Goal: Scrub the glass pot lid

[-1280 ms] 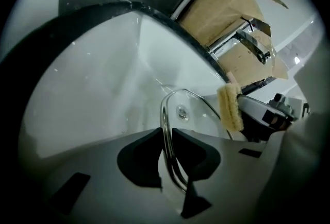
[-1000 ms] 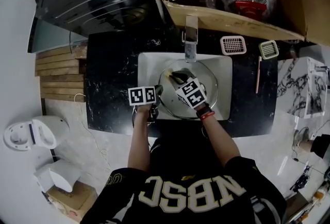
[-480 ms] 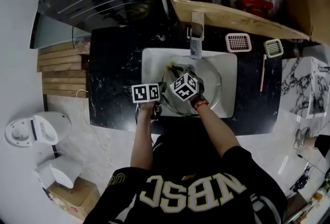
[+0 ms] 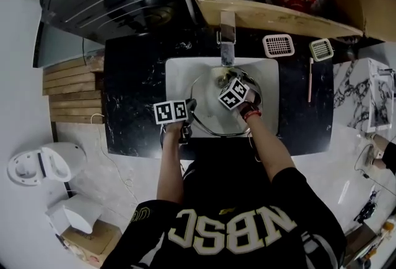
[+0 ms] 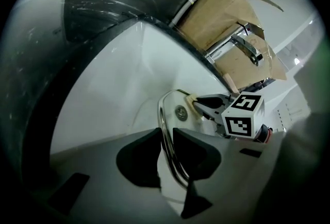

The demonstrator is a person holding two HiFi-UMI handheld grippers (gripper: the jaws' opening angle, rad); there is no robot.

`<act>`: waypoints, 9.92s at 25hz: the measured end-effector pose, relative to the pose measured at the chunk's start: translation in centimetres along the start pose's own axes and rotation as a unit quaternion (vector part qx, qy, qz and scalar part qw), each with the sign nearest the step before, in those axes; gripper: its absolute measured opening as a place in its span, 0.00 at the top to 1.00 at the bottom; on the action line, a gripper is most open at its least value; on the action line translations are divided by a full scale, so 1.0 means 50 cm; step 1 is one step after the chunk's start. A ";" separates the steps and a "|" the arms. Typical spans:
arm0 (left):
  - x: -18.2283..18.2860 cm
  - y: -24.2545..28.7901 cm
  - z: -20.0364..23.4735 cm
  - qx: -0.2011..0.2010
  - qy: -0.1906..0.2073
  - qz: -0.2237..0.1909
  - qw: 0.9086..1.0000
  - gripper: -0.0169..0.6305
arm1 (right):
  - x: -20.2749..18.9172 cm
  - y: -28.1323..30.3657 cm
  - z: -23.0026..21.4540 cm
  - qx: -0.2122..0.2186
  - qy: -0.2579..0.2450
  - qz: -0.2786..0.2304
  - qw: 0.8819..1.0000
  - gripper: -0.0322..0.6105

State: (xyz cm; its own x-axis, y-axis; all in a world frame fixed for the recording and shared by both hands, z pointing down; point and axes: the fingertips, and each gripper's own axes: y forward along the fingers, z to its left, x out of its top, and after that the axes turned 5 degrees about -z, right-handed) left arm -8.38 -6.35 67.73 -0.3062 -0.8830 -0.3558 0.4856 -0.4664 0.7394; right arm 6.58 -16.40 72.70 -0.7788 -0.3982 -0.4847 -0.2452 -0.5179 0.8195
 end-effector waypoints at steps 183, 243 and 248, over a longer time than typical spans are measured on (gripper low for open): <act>-0.024 -0.026 -0.014 0.014 -0.033 0.015 0.999 0.84 | -0.189 -0.289 0.159 0.283 -0.047 0.199 0.937 0.89; -0.018 -0.031 -0.013 0.002 -0.027 0.014 1.000 0.84 | -0.165 -0.253 0.149 0.235 0.091 0.131 0.959 0.88; -0.015 -0.033 -0.015 0.005 -0.019 0.013 1.000 0.84 | -0.116 -0.284 0.222 0.297 0.097 0.107 0.944 0.88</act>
State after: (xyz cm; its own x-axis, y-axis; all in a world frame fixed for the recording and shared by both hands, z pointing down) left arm -8.35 -4.97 66.35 -0.3241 -0.8921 -0.3149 0.4849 -0.4425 0.7544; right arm 8.16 1.67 67.26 -0.7413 -0.6066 -0.2873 -0.4193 0.0842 0.9039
